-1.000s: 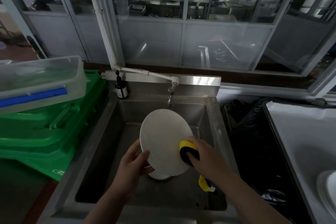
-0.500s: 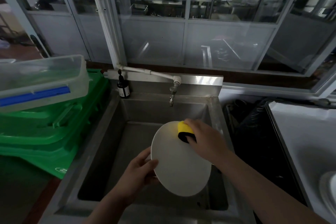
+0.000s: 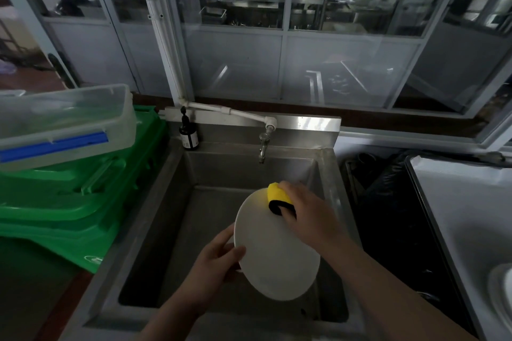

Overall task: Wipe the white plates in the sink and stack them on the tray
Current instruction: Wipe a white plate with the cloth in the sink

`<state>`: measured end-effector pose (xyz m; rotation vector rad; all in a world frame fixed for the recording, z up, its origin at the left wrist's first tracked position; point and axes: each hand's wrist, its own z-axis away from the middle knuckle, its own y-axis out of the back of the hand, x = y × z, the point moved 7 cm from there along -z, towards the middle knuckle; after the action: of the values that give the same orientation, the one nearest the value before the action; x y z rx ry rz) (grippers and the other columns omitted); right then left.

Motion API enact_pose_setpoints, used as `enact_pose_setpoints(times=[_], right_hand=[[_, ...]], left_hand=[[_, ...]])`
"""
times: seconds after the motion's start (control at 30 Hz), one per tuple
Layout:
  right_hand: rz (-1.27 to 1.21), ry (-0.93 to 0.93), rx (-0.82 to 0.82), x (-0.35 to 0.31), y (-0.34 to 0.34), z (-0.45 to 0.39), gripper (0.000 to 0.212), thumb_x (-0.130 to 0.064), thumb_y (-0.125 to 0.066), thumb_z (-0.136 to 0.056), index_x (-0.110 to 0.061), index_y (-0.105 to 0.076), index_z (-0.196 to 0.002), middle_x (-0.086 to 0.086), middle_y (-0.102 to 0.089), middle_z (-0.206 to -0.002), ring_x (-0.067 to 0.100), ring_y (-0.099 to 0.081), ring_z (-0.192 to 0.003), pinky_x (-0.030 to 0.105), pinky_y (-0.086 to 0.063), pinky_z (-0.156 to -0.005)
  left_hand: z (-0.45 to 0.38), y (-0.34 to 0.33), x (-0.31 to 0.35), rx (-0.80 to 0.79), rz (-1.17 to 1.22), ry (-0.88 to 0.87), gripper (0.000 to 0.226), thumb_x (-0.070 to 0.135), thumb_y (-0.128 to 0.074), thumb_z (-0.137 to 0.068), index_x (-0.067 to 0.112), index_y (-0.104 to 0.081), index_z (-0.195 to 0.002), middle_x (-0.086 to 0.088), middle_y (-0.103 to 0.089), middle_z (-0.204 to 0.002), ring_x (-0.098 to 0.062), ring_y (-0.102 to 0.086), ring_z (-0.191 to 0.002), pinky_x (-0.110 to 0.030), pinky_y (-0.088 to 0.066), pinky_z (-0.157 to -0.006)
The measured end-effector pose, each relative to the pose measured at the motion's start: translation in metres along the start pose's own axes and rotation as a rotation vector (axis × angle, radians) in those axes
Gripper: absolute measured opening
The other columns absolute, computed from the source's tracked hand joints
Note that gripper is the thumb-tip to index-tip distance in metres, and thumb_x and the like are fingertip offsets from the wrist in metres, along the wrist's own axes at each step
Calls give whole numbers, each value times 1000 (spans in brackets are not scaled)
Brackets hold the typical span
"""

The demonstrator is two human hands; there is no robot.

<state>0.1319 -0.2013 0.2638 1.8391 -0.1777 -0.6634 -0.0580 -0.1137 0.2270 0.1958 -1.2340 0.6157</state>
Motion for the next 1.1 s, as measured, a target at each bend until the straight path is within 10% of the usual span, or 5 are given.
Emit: enact_pose_setpoints(times=[1.1], right_hand=[[-241, -22, -431, -21, -34, 51, 35, -38, -57, -93, -40, -45, -126, -6, -60, -118, 17, -57, -100, 34, -50, -78]], left_hand=[[-14, 41, 4, 232, 94, -144, 49, 13, -57, -93, 34, -53, -137, -1, -74, -114, -26, -70, -108, -54, -56, -92]])
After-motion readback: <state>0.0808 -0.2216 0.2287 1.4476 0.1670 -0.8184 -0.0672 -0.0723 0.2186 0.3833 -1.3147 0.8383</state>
